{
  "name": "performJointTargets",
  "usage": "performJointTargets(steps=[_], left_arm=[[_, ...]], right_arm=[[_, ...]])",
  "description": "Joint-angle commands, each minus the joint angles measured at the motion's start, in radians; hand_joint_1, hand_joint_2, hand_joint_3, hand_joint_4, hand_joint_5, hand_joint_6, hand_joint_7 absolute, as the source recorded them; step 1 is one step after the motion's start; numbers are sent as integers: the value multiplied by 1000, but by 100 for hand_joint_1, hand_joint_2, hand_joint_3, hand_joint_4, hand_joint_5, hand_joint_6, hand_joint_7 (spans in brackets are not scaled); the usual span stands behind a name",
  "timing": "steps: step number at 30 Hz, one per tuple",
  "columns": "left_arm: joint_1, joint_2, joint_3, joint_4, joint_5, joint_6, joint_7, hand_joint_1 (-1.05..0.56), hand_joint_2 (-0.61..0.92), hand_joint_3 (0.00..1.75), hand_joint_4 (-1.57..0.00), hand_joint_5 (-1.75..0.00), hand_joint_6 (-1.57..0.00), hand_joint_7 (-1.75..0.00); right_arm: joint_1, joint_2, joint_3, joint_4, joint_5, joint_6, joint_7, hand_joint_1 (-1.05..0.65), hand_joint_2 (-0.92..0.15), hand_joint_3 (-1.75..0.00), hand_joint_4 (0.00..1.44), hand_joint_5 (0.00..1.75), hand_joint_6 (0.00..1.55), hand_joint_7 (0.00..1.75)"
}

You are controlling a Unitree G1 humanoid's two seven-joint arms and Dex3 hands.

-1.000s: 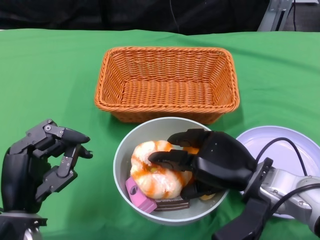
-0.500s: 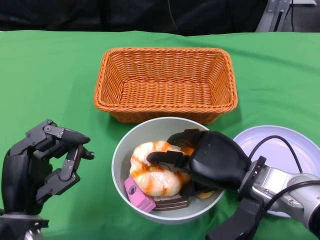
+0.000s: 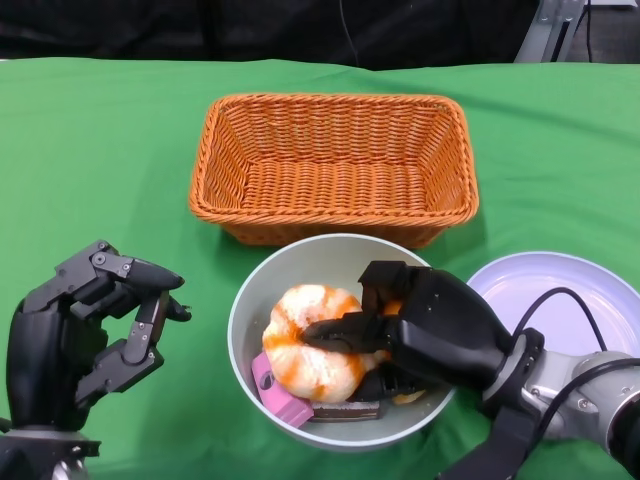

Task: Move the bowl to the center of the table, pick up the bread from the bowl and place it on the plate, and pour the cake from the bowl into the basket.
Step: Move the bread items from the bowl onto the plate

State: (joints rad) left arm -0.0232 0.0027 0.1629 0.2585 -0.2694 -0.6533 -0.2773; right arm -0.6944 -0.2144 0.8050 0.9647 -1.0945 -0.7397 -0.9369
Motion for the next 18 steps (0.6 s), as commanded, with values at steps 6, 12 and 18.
performJointTargets(steps=[6,12,18], left_arm=[[4,5,15,5,17,-18,15,-5,69,88,-75,-147,-83,-107],[6,5,19,5,26,-8,21,-7,69,87,-74,-148,-83,-108],[6,7,21,12,37,-11,33,-6,70,85,-73,-150,-82,-111]], right_arm=[[-12,-11,-28,-4,52,-54,-17,-18,-92,-1,69,146,115,7],[-12,-30,-83,-57,102,-102,-36,-22,-91,0,78,126,115,9],[-9,-56,-148,-111,144,-145,-23,-23,-92,-8,81,113,113,9]])
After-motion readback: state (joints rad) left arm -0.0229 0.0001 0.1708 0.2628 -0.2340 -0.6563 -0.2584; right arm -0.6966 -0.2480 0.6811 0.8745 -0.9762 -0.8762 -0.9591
